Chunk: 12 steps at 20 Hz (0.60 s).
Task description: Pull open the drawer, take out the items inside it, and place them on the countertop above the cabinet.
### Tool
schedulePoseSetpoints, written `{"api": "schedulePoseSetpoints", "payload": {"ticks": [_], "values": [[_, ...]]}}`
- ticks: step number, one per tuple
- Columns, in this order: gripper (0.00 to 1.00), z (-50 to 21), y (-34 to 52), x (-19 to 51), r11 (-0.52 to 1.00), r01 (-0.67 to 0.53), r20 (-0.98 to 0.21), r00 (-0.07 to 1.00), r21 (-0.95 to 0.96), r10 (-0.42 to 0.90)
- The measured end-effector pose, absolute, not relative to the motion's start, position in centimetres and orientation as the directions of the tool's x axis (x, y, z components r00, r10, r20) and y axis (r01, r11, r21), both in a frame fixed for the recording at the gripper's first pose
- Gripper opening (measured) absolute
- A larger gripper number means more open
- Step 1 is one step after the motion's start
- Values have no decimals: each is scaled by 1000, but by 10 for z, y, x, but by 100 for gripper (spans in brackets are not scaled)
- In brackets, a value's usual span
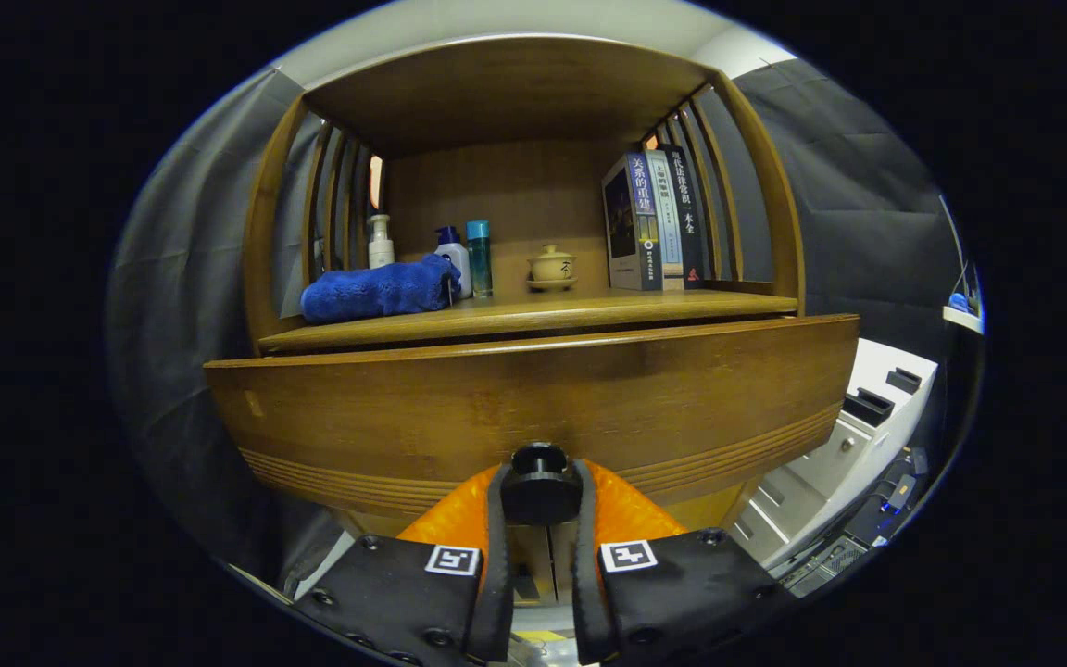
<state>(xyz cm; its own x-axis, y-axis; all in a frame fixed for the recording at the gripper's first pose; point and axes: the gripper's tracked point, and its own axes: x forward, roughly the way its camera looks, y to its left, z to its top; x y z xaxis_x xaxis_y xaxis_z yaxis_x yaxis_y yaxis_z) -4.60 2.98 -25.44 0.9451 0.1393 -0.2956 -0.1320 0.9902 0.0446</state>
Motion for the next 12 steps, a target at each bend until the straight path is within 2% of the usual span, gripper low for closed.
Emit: {"api": "schedulePoseSetpoints", "payload": {"ticks": [12], "values": [[34, -253, 17, -131, 990, -137, -335, 932, 17, 135]]}}
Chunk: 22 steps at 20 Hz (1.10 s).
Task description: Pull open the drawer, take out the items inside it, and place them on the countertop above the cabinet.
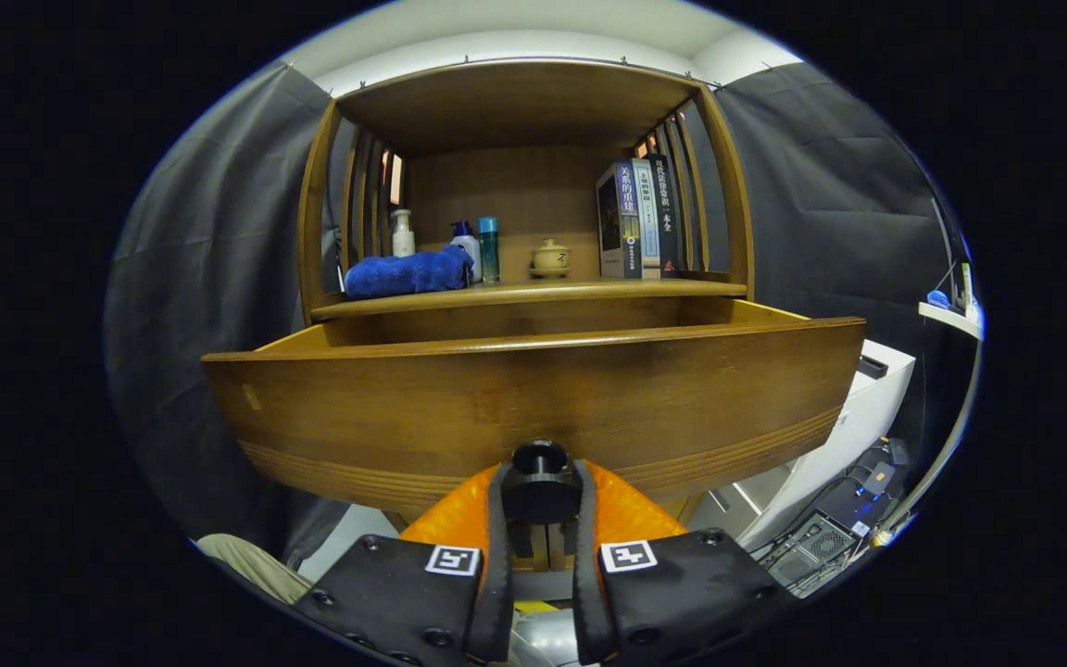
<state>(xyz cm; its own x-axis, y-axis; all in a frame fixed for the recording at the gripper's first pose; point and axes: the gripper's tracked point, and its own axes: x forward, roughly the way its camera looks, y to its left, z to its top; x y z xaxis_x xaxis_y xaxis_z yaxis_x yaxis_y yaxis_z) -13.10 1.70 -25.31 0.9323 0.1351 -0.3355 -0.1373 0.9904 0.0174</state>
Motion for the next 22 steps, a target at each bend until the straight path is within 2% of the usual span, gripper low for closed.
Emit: {"api": "schedulePoseSetpoints", "payload": {"ticks": [16, 19, 21, 22], "values": [[34, -255, 14, -177, 990, -139, -356, 925, 17, 136], [44, -255, 14, -178, 991, -127, -376, 917, 28, 128], [52, -240, 15, -177, 991, -131, -345, 929, 21, 131], [59, -227, 19, -176, 989, -147, -328, 933, 25, 147]]}}
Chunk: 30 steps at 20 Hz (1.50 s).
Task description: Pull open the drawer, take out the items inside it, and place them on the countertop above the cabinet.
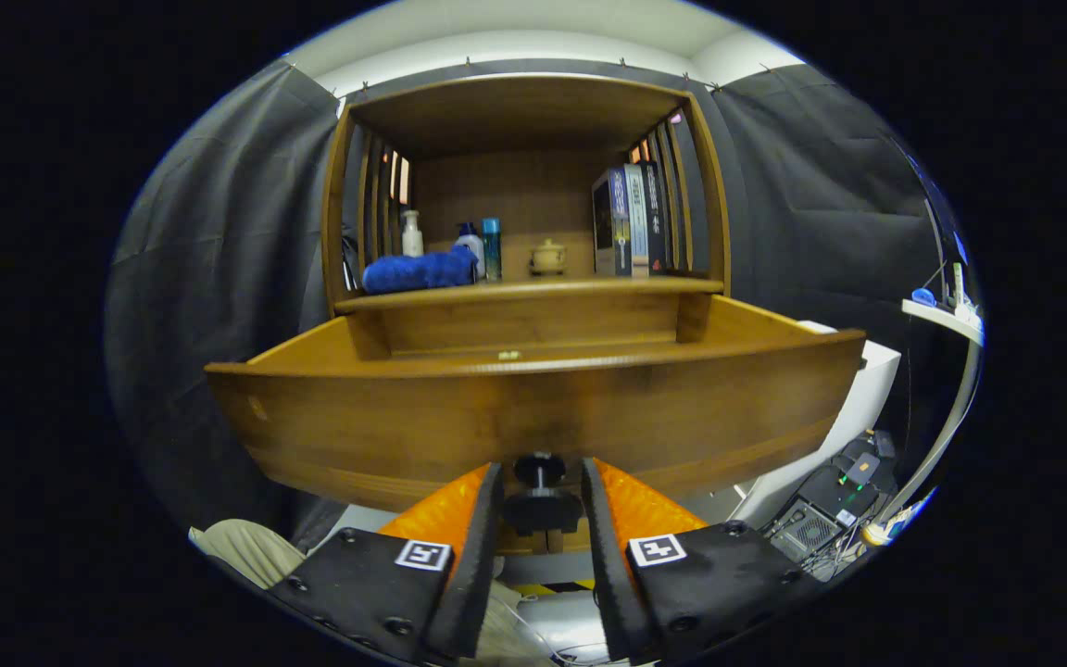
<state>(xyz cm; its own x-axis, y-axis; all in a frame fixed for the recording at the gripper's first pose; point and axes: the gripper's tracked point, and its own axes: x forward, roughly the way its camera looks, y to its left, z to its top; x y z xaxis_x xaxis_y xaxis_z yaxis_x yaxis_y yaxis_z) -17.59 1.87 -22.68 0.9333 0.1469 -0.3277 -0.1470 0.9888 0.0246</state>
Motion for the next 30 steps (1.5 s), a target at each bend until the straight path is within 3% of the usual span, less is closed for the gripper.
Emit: {"api": "schedulePoseSetpoints", "payload": {"ticks": [4, 11, 18, 25, 30], "values": [[89, -189, 25, -177, 984, -174, -272, 946, 27, 174], [93, -122, 34, -156, 981, -194, -197, 961, 14, 193], [95, -91, 52, -111, 976, -215, -223, 950, 36, 218], [97, -85, 60, -58, 977, -215, -325, 923, 11, 207], [97, -114, 58, -29, 975, -220, -519, 837, -34, 171]]}}
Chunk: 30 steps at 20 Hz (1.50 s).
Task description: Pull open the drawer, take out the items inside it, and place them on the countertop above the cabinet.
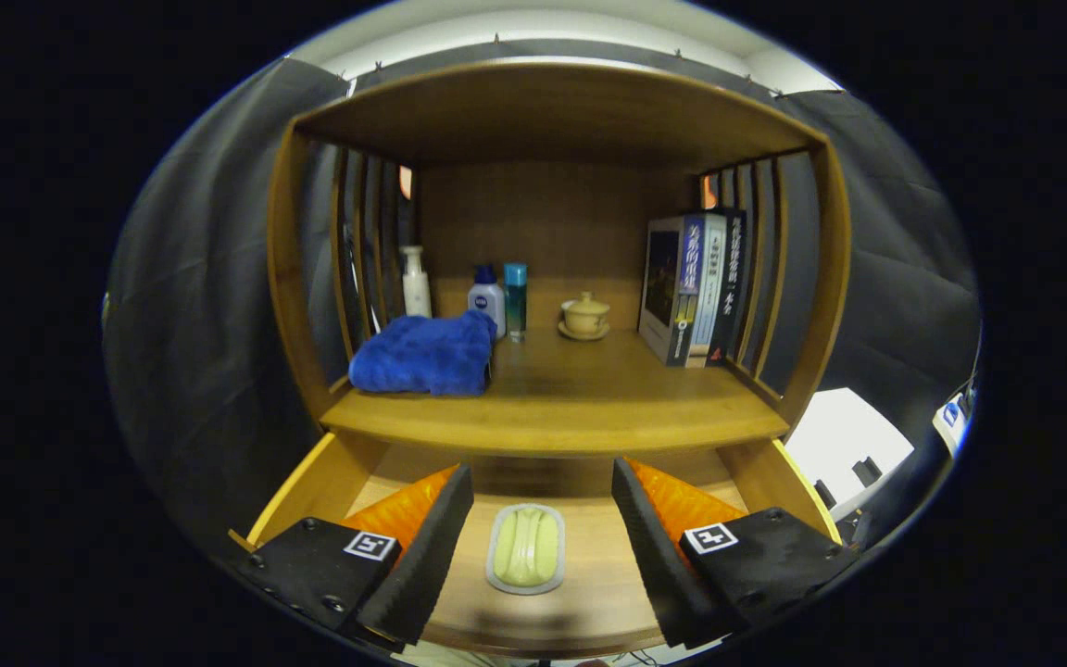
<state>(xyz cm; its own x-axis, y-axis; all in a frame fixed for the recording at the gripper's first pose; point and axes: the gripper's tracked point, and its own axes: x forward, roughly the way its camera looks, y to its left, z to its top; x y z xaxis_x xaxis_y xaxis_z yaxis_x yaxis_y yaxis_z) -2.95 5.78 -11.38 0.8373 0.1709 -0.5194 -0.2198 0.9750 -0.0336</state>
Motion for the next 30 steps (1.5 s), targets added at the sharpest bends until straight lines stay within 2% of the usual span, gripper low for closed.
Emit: {"api": "schedulePoseSetpoints", "payload": {"ticks": [6, 9, 14, 19, 21, 23, 24, 30], "values": [[97, -165, 56, -9, 964, -258, -726, 675, -62, 134], [97, -202, 60, -11, 959, -281, -821, 555, -32, 135], [98, -239, 63, -14, 961, -278, -918, 380, 2, 112], [64, -266, 65, -19, 967, -249, -956, 268, 47, 115], [51, -264, 66, -18, 969, -242, -957, 265, 50, 116], [32, -260, 66, -21, 969, -240, -955, 268, 59, 124], [25, -257, 66, -22, 968, -245, -954, 273, 58, 127], [25, -218, 70, -34, 963, -256, -932, 323, 83, 166]]}}
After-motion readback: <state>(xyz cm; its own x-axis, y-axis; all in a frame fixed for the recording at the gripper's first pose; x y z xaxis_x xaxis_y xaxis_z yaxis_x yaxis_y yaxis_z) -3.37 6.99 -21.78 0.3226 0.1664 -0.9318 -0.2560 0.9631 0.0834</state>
